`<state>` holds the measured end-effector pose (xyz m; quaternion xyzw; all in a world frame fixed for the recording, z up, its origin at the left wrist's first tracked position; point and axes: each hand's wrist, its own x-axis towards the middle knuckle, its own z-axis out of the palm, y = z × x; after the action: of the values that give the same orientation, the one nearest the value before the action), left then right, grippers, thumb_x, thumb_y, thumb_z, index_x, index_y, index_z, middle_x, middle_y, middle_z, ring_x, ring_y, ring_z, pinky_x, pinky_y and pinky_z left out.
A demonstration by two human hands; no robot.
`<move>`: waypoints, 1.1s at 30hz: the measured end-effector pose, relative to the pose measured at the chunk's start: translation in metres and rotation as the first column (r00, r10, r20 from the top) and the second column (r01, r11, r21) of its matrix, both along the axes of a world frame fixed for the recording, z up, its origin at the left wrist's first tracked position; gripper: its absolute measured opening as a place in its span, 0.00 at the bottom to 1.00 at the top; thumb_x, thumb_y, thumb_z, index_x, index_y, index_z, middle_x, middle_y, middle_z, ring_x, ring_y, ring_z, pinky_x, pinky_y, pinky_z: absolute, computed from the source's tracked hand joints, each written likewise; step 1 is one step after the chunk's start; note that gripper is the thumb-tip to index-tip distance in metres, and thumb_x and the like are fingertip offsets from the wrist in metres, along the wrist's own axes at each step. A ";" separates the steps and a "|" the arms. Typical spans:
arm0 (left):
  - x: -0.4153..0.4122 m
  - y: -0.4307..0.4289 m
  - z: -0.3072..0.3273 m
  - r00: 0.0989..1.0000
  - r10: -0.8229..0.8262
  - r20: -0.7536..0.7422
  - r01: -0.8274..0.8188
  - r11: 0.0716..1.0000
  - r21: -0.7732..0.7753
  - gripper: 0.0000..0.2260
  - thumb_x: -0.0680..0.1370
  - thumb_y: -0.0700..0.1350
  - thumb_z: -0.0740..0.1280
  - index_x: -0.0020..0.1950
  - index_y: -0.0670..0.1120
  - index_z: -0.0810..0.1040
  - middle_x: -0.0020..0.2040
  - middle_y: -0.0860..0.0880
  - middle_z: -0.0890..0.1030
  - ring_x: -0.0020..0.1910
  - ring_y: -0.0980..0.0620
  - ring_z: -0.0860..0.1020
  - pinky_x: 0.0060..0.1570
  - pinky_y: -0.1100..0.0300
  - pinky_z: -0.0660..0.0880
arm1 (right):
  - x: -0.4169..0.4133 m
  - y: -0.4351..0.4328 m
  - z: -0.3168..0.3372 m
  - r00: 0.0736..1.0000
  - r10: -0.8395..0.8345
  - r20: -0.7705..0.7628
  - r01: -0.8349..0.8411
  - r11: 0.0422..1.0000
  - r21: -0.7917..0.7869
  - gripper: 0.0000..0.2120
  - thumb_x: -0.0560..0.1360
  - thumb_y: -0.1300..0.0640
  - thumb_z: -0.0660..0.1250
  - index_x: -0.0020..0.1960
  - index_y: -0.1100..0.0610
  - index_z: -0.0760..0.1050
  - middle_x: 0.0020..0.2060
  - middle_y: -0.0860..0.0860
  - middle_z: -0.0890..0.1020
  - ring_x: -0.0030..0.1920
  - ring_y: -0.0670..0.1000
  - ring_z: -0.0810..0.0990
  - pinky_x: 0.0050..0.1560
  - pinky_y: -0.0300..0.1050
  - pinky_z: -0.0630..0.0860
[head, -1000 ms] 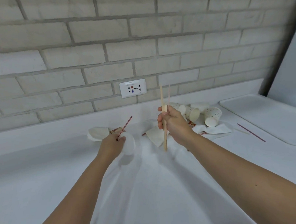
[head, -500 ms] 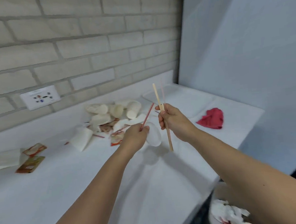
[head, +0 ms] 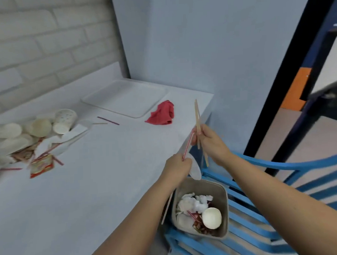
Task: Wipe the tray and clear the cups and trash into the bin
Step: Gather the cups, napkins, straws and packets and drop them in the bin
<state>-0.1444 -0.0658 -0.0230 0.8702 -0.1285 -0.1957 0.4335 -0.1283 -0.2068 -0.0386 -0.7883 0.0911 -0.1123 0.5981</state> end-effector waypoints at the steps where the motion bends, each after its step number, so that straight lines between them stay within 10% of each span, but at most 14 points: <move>1: -0.004 -0.007 -0.012 1.000 -0.015 -0.022 0.015 1.000 0.017 0.14 0.79 0.42 0.55 0.62 0.41 0.72 0.50 0.40 0.77 0.50 0.40 0.77 0.42 0.57 0.70 | -0.006 -0.008 -0.014 1.000 0.000 -0.027 0.001 1.000 0.005 0.09 0.82 0.62 0.50 0.49 0.58 0.68 0.34 0.51 0.75 0.37 0.48 0.74 0.39 0.35 0.71; 5: -0.010 -0.018 -0.060 0.993 0.002 -0.118 0.015 0.989 0.145 0.08 0.79 0.42 0.55 0.51 0.42 0.72 0.42 0.46 0.74 0.44 0.47 0.73 0.43 0.59 0.68 | -0.026 -0.026 -0.070 0.998 0.011 -0.065 -0.014 0.999 -0.038 0.08 0.83 0.63 0.49 0.51 0.61 0.67 0.34 0.51 0.75 0.40 0.52 0.75 0.44 0.33 0.72; 9: -0.013 -0.022 -0.085 0.984 0.062 -0.167 -0.026 0.977 0.211 0.16 0.80 0.41 0.55 0.65 0.39 0.70 0.61 0.40 0.75 0.60 0.43 0.74 0.57 0.56 0.70 | -0.035 -0.039 -0.116 0.991 -0.014 -0.132 0.008 0.999 -0.045 0.09 0.83 0.61 0.50 0.48 0.56 0.67 0.39 0.49 0.76 0.46 0.51 0.74 0.52 0.43 0.70; 16: -0.015 -0.031 -0.110 0.969 0.117 -0.216 -0.061 0.966 0.251 0.18 0.80 0.42 0.56 0.68 0.35 0.66 0.64 0.36 0.73 0.64 0.39 0.72 0.63 0.50 0.69 | -0.051 -0.063 -0.163 0.934 -0.001 -0.357 0.043 0.993 0.109 0.09 0.80 0.66 0.56 0.49 0.53 0.67 0.59 0.52 0.75 0.61 0.50 0.73 0.60 0.44 0.70; 22: -0.012 -0.037 -0.125 0.963 0.113 -0.246 -0.060 0.975 0.213 0.16 0.81 0.44 0.56 0.67 0.39 0.69 0.62 0.39 0.74 0.61 0.44 0.74 0.59 0.54 0.73 | -0.048 -0.071 -0.160 0.931 0.012 -0.364 -0.006 1.000 0.017 0.10 0.78 0.66 0.59 0.55 0.53 0.69 0.55 0.49 0.75 0.58 0.47 0.72 0.58 0.37 0.63; 29: -0.009 -0.048 -0.127 0.936 0.091 -0.340 -0.108 0.994 -0.032 0.05 0.81 0.43 0.57 0.50 0.48 0.71 0.35 0.52 0.69 0.35 0.57 0.69 0.29 0.66 0.66 | -0.038 -0.055 -0.132 0.818 0.337 -0.466 -0.356 0.933 0.049 0.12 0.79 0.54 0.62 0.62 0.56 0.71 0.50 0.50 0.76 0.51 0.48 0.75 0.44 0.32 0.72; 33: -0.009 -0.039 -0.139 0.932 0.114 -0.343 -0.120 0.993 0.003 0.08 0.81 0.46 0.57 0.50 0.45 0.73 0.43 0.46 0.75 0.42 0.50 0.74 0.42 0.60 0.71 | -0.042 -0.060 -0.142 0.837 0.264 -0.479 -0.292 0.956 0.017 0.04 0.79 0.59 0.61 0.50 0.57 0.75 0.46 0.54 0.78 0.48 0.51 0.76 0.47 0.42 0.74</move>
<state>-0.1533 -0.1045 -0.1616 0.8251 -0.0010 -0.3169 0.4678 -0.1707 -0.2667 -0.1802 -0.8129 0.1169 0.1705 0.5445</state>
